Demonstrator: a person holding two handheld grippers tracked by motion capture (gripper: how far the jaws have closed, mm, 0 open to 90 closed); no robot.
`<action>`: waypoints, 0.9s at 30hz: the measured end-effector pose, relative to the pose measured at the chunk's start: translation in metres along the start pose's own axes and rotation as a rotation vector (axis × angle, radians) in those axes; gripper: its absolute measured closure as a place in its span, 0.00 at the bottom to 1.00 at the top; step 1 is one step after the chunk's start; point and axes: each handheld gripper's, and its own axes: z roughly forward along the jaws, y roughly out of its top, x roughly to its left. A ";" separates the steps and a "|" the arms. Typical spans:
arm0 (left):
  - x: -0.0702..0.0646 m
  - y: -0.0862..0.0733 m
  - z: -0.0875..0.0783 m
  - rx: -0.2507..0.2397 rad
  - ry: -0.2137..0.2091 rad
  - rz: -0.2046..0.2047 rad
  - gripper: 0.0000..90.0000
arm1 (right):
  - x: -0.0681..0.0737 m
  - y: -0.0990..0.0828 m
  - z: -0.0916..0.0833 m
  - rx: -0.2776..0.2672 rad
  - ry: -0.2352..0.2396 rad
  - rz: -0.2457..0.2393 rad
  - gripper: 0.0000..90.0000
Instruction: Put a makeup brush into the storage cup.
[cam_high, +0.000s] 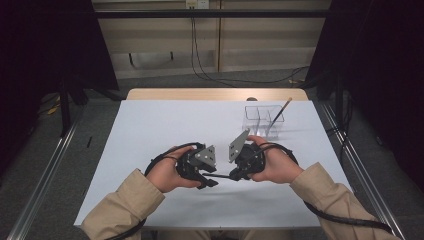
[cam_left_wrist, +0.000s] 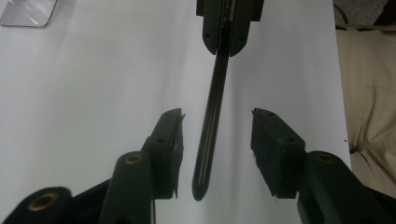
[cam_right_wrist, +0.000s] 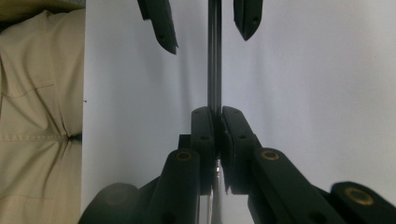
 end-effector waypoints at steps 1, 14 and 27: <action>0.000 0.000 0.001 0.004 0.003 0.004 0.64 | 0.000 0.001 0.000 0.002 -0.002 0.000 0.94; 0.004 0.002 0.005 0.011 -0.016 -0.004 0.88 | 0.002 0.004 0.000 -0.003 0.000 -0.030 0.94; 0.004 0.000 0.011 0.036 -0.051 -0.010 0.93 | 0.002 0.006 -0.005 -0.015 -0.019 -0.068 0.93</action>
